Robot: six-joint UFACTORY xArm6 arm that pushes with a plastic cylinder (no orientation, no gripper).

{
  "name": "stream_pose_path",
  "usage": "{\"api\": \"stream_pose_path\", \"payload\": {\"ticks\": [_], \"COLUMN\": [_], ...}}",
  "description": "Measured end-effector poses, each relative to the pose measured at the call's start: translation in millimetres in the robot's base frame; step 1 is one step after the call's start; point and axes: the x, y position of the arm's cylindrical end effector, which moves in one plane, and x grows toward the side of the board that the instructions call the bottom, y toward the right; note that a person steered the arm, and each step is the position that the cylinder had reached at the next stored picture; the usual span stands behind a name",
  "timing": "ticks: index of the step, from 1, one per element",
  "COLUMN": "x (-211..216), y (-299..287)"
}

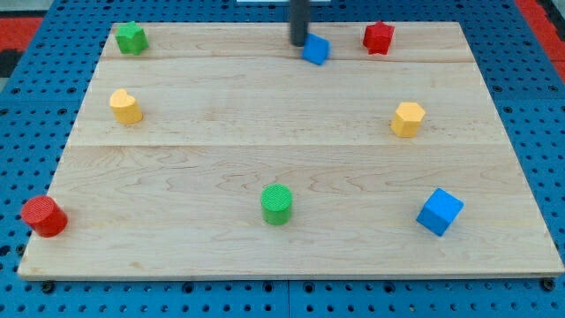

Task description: Place the arm in between green star and yellow heart

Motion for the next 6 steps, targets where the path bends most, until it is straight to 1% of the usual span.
{"api": "stream_pose_path", "payload": {"ticks": [1,2,3,4,5,6], "x": [7.7,11.9,22.4,73.3,92.2,92.2], "y": [19.3,-17.0,-67.8,-111.4,-166.8,-209.6]}}
